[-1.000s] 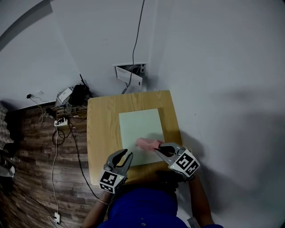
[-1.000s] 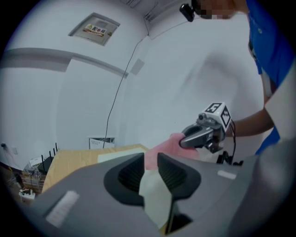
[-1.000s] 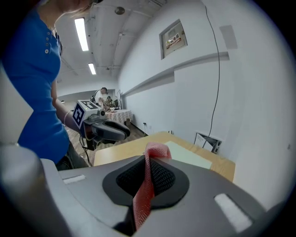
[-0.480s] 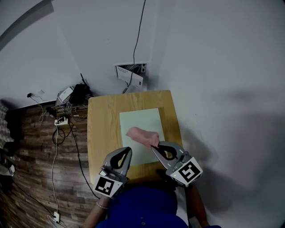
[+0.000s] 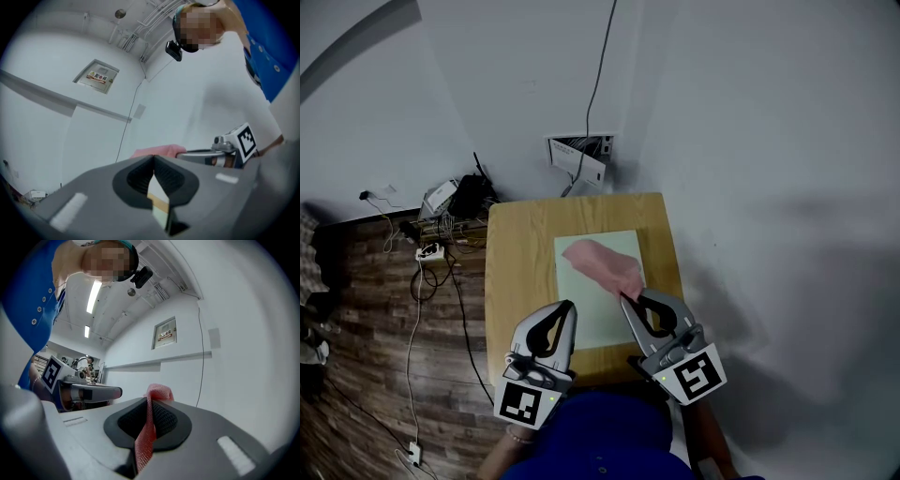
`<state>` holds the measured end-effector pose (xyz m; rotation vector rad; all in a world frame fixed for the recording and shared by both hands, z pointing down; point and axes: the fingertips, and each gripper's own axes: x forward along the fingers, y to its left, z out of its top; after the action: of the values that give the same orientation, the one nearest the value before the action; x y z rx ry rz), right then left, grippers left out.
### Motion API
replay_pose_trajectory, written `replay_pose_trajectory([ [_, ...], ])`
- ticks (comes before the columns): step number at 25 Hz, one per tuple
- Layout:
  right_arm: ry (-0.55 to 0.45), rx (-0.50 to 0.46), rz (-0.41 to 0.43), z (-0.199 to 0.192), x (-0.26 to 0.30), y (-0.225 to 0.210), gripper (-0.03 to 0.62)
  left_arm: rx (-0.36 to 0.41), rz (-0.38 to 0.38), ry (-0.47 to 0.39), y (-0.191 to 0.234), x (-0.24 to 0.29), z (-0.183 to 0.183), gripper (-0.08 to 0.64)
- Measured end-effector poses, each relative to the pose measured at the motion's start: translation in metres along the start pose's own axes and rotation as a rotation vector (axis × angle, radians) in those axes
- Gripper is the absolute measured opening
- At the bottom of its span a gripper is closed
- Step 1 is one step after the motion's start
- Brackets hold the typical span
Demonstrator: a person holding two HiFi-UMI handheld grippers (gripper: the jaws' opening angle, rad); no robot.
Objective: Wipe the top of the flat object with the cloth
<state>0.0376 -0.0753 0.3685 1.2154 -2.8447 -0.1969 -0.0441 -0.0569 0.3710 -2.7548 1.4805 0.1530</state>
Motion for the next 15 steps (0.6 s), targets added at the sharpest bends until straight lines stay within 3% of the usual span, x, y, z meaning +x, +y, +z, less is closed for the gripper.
replay_pose_trajectory([
  [5, -0.038, 0.036, -0.052, 0.004, 0.004, -0.005, 0.014, -0.054, 0.008, -0.021, -0.001, 0.011, 0.007, 0.002],
  [15, -0.044, 0.070, -0.143, 0.014, 0.002, -0.006, 0.014, -0.065, 0.018, 0.000, -0.007, 0.015, 0.008, 0.003],
])
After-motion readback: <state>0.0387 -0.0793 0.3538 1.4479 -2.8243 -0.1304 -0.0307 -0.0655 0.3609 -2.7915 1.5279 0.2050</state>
